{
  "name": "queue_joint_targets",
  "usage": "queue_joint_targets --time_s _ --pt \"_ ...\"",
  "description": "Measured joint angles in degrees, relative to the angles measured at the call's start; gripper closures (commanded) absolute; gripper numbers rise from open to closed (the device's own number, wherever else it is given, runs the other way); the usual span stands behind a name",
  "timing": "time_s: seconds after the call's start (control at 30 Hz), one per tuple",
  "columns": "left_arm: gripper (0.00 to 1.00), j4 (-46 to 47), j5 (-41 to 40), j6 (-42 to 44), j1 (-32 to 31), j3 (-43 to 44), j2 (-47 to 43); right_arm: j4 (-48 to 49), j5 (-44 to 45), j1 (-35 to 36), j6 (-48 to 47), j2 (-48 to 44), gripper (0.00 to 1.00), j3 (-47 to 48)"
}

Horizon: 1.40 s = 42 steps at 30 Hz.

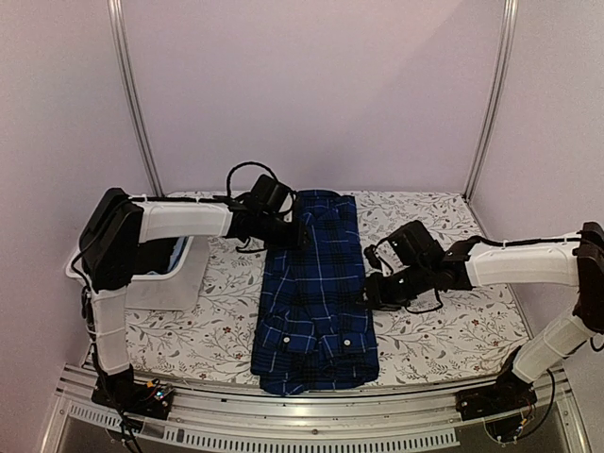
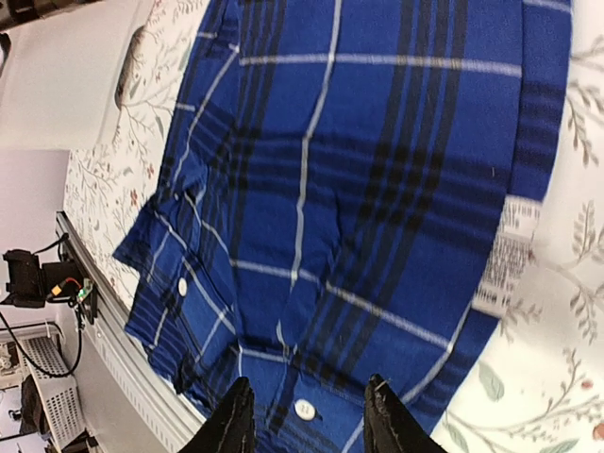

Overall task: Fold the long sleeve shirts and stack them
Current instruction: Adjust the sleeve of the rectangle-folded shirt, then smooth out the rectangle-folded shirt at the center of the board.

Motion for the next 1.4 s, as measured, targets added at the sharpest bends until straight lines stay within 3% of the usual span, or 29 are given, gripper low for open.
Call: queue_joint_targets --time_s 0.57,1.1,1.4 --pt "0.7 -3.1 1.8 1.7 7.2 20.6 22.3 15.0 -9.3 -10.5 -2.1 32.9 0.67 25.6" --pt "0.7 -5.8 3.3 2.5 7.6 23.1 23.0 18.4 -15.3 -17.6 9.5 61.9 0.85 65.0" --pt "0.69 -7.1 2.8 5.2 7.6 19.9 19.4 19.6 -15.6 -21.1 20.3 69.5 0.86 72.5"
